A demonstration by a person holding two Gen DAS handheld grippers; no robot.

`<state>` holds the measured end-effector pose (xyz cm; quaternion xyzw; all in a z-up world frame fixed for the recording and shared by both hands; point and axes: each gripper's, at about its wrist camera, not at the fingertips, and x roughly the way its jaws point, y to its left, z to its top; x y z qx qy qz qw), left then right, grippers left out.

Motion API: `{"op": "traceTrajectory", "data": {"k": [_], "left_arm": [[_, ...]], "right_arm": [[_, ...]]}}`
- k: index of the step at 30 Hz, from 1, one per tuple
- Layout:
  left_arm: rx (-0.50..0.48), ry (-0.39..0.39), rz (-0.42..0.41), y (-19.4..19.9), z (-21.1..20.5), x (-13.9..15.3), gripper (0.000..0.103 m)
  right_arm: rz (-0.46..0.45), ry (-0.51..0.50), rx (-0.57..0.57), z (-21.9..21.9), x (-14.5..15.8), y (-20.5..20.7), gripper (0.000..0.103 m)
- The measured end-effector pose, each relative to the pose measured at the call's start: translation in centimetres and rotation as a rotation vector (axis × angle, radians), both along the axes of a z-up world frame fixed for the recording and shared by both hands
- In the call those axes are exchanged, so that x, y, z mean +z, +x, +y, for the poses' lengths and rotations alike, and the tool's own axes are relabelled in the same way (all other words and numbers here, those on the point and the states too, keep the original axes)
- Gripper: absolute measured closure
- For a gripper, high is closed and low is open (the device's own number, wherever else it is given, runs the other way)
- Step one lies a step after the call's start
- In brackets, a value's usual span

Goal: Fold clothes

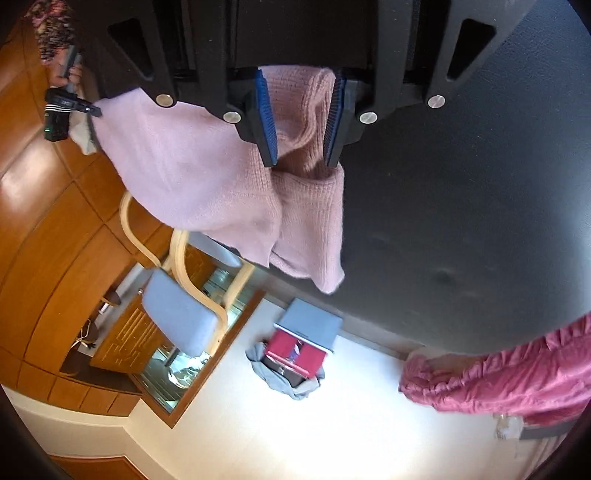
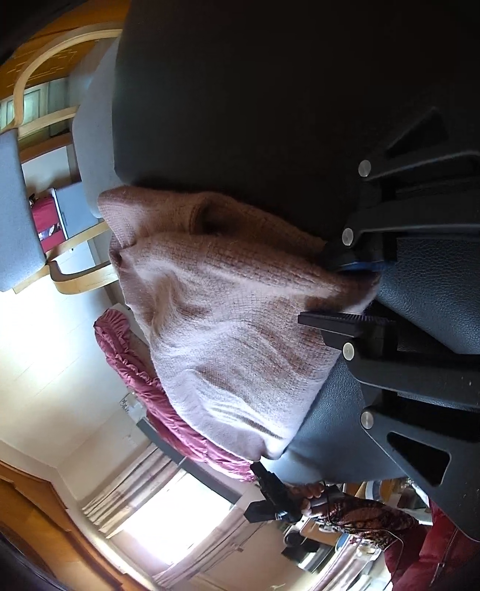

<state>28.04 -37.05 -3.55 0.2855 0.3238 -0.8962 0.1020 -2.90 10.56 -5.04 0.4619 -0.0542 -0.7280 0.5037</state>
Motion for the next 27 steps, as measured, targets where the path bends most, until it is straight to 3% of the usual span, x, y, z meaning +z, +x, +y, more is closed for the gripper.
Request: {"op": "traceTrajectory", "data": {"k": [4, 9, 11, 12, 13, 17, 22, 27], "left_arm": [[-0.106, -0.011, -0.076, -1.8, 0.9, -1.3, 0.077], [-0.132, -0.024, -0.093, -2.8, 1.5, -1.4, 0.078], [-0.124, -0.036, -0.106, -2.8, 1.4, -1.3, 0.092], [-0.124, -0.049, -0.111, -2.6, 1.5, -1.2, 0.096], [-0.125, -0.064, -0.117, -2.4, 1.6, -1.1, 0.098], [-0.165, -0.083, -0.082, 0.4, 1.8, -0.1, 0.100], [-0.249, -0.042, -0.027, 3.7, 2.2, 0.7, 0.103], [-0.178, -0.037, -0.101, 4.9, 1.4, -0.7, 0.103]], "right_arm": [[-0.009, -0.014, 0.013, -0.3, 0.2, 0.1, 0.071], [0.024, 0.017, 0.025, -1.3, 0.5, 0.7, 0.068], [0.022, 0.028, 0.008, -1.4, 0.5, 0.6, 0.075], [0.018, 0.034, -0.003, -1.4, 0.4, 0.5, 0.086], [0.011, 0.035, -0.012, -1.3, 0.4, 0.3, 0.089], [-0.003, -0.001, -0.015, -0.4, 0.7, 0.4, 0.094], [0.008, -0.016, 0.034, 0.1, 1.2, 1.3, 0.096], [0.017, 0.012, 0.077, 0.2, 0.6, 2.2, 0.096]]}}
